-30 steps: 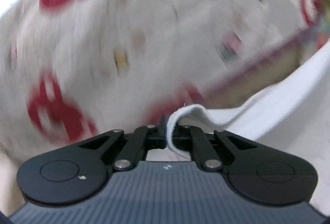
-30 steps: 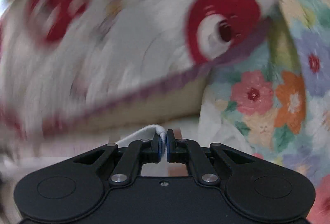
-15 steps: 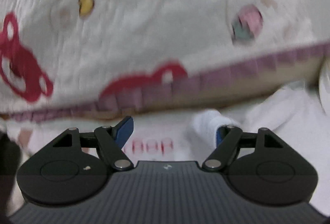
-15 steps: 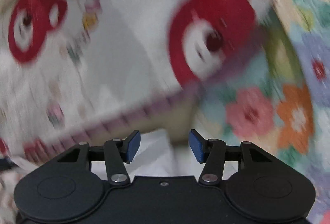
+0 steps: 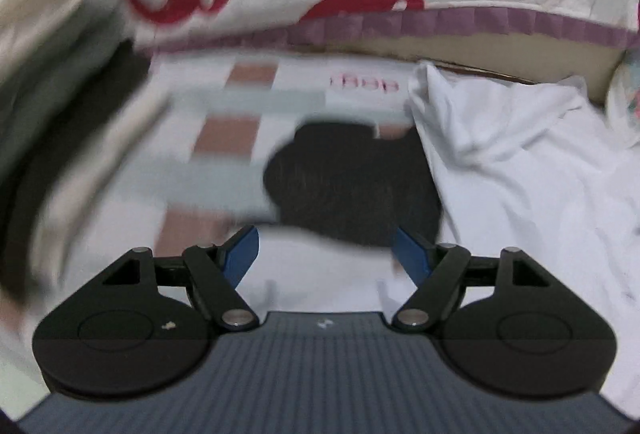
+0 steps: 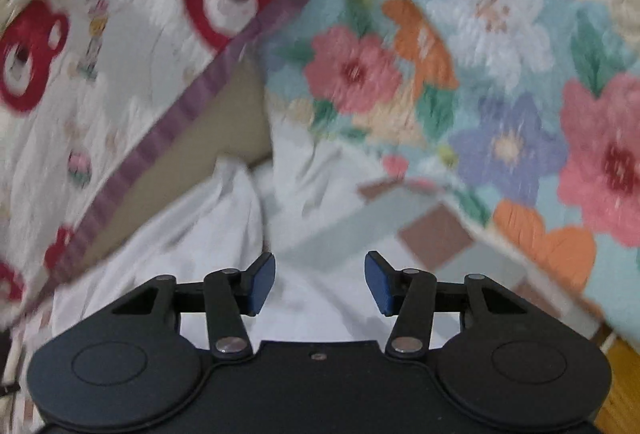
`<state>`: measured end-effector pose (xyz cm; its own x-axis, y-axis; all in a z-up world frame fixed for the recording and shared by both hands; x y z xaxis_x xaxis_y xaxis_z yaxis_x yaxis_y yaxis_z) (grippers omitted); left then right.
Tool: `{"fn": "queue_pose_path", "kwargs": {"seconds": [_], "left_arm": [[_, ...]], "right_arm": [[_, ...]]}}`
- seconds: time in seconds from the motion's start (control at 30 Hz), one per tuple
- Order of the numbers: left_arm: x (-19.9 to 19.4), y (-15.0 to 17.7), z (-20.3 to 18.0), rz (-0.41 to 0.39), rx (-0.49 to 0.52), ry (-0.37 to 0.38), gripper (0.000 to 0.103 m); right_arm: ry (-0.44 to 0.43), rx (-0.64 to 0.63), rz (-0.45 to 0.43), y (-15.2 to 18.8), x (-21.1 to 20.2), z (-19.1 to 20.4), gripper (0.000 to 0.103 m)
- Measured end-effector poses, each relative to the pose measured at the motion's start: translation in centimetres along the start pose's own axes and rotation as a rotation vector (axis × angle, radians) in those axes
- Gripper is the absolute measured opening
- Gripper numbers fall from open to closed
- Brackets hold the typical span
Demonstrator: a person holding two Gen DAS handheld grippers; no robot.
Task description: Fold clothes
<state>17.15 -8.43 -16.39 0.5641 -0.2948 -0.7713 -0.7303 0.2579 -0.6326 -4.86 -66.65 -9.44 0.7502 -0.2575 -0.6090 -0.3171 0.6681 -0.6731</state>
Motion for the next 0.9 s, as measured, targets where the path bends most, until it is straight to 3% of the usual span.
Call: {"fn": "queue_pose_path", "kwargs": {"seconds": [0.03, 0.07, 0.1, 0.17, 0.27, 0.33, 0.37, 0.5, 0.67, 0.8, 0.9], "left_arm": [[-0.4, 1.2, -0.1, 0.045, -0.039, 0.049, 0.057], [-0.6, 2.3, -0.6, 0.112, -0.076, 0.126, 0.039], [-1.0, 3.0, -1.5, 0.155, -0.116, 0.209, 0.031], [-1.9, 3.3, -3.1, 0.164, -0.156, 0.299, 0.031], [-2.8, 3.5, -5.6, 0.144, -0.036, 0.262, 0.031], [-3.2, 4.1, -6.6, 0.148, 0.013, 0.259, 0.037], [-3.2, 4.7, -6.7, 0.167, -0.001, 0.277, 0.043], [-2.6, 7.5, -6.1, 0.288, -0.119, 0.353, 0.043], [-2.5, 9.6, -6.4, 0.383, -0.277, 0.484, 0.046], [-2.4, 10.7, -7.2, 0.418, -0.295, 0.497, 0.049], [-2.2, 11.1, -8.0, 0.434, -0.255, 0.471, 0.049]], "right_arm": [[-0.006, -0.023, 0.048, 0.7, 0.2, 0.3, 0.053], [-0.012, -0.038, 0.094, 1.5, 0.3, 0.6, 0.053], [-0.026, -0.034, 0.121, 2.1, 0.3, 0.8, 0.053], [-0.060, -0.001, 0.156, 3.2, 0.1, 0.9, 0.052], [-0.066, 0.056, 0.207, 5.2, 0.3, 0.9, 0.052], [-0.052, 0.062, 0.238, 6.8, 0.4, 1.2, 0.053], [-0.055, 0.067, 0.249, 7.7, 0.3, 1.4, 0.053], [-0.082, 0.077, 0.332, 11.5, -0.1, 2.1, 0.053], [-0.025, 0.061, 0.387, 14.0, -0.6, 1.5, 0.053], [-0.097, 0.153, 0.446, 14.9, -0.5, 1.9, 0.054], [-0.148, 0.165, 0.511, 16.2, -0.1, 3.4, 0.062]]}}
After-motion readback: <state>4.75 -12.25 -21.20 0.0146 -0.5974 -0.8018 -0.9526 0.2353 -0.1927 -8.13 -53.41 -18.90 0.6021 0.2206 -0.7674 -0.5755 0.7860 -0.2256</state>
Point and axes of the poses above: each gripper's, at about its wrist camera, not at the fingertips, and x roughly the way its jaws point, z to its left, y to its underside, the point moved 8 cm from there along x, roughly the way its jaws point, and after that the axes turned 5 degrees about x, right-handed, at the moved point
